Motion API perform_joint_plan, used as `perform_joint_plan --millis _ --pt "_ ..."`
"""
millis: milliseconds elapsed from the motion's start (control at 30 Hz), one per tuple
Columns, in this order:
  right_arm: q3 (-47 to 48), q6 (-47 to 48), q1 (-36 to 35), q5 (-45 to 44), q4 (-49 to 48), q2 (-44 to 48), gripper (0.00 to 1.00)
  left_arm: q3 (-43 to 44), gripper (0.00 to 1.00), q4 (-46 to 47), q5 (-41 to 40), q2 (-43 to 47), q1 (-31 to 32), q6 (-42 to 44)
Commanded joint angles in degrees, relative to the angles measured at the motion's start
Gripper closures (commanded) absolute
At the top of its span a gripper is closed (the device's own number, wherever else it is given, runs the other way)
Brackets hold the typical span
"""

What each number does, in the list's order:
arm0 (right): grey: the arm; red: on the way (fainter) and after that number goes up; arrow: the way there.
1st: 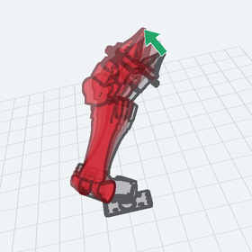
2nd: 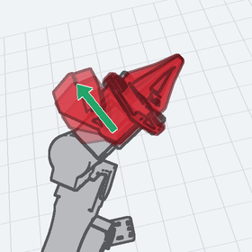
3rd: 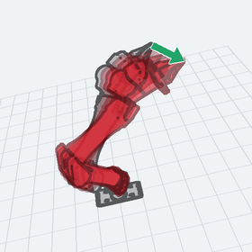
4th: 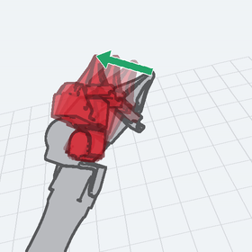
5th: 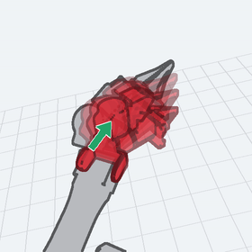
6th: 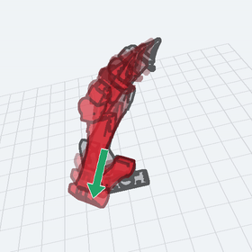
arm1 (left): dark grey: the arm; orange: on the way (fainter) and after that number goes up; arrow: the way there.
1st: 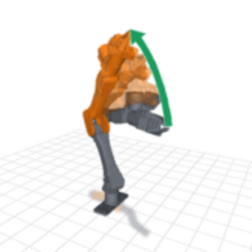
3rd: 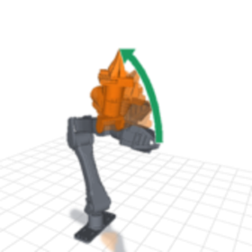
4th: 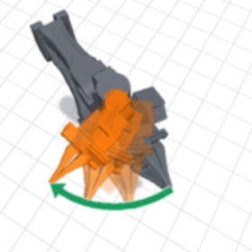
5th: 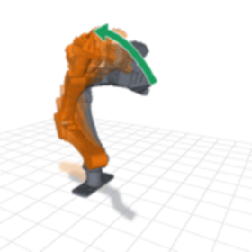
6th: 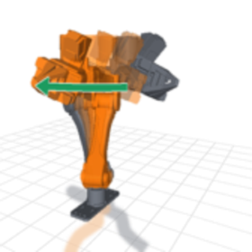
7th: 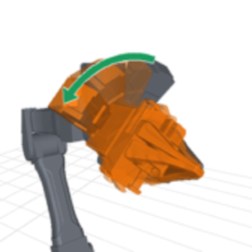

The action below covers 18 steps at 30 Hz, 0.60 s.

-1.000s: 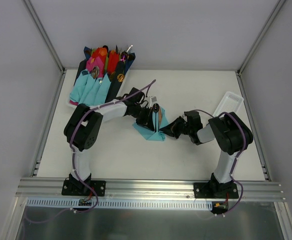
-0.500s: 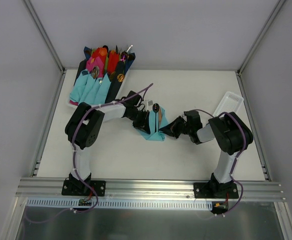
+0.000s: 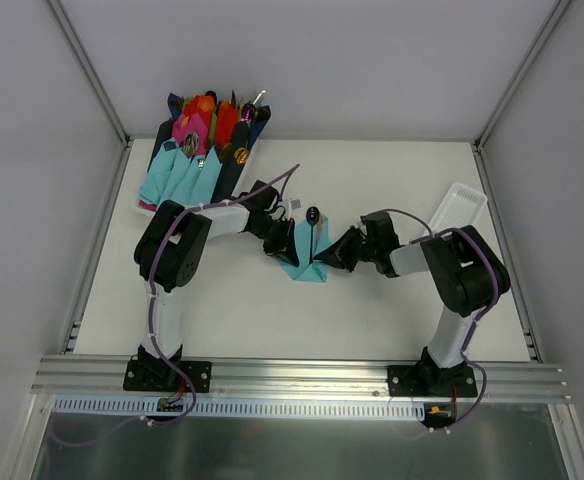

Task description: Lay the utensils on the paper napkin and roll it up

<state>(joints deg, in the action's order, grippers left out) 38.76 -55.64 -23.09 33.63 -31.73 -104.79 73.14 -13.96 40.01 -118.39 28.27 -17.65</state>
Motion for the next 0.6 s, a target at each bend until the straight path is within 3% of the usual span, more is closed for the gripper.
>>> perform_joint_plan --millis 0,400,567 --pt "3.5 3.8 -1.3 -1.9 6.8 3.0 1.0 -0.2 1.0 0.5 -4.5 -1.8 -0.1 0.4" --pt "8.3 4.2 -4.0 -2.3 10.2 -1.6 1.0 -0.7 1.0 0.5 -4.2 -1.1 -0.1 0.2" --pt "8.1 4.5 -4.1 -2.0 9.7 -3.0 0.86 -1.0 1.0 0.5 -3.6 -0.2 -0.1 0.2"
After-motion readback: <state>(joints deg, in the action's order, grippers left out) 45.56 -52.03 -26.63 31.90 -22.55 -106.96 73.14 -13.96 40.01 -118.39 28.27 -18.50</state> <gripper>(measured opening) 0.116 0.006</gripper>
